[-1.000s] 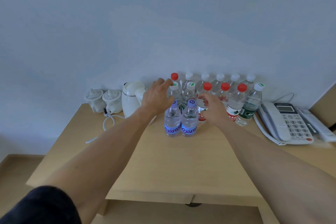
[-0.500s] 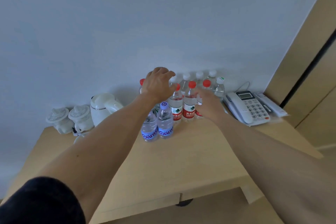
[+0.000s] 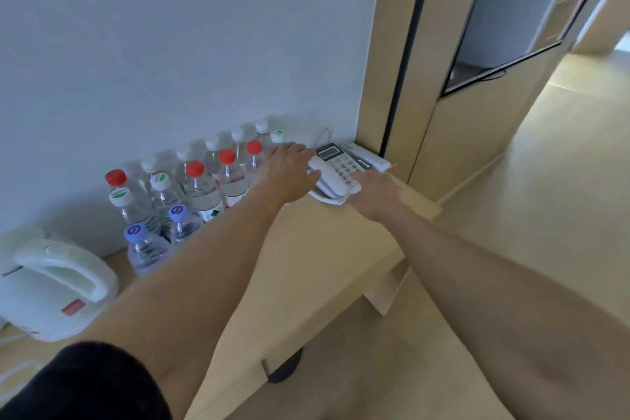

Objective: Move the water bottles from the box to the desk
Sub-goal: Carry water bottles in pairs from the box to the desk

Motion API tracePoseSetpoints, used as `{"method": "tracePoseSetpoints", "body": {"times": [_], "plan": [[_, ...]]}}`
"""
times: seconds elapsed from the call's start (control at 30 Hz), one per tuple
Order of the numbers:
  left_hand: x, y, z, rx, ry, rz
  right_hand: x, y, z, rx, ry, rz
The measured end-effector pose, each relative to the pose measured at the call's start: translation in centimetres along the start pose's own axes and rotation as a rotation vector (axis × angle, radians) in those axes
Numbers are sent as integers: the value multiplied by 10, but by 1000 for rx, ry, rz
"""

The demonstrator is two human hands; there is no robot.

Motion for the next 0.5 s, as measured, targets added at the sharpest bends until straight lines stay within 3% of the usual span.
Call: {"method": "tracePoseSetpoints", "body": {"times": [0.17,0.5], "plan": [[68,-36,-17,-165,-162,-45,63,8,37,-43,-186,93],[222,-97,-30,-423,-448,-16,196,9,140,-40,-595,45]]}}
Point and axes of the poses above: each hand's wrist, its own z-axis away from the middle knuckle, its own y-axis out of the back of the hand, x = y × z, the point moved 1 cm from there along -z, towards the middle knuckle, and after that the axes turned 2 degrees about z, right-handed, at the moved point
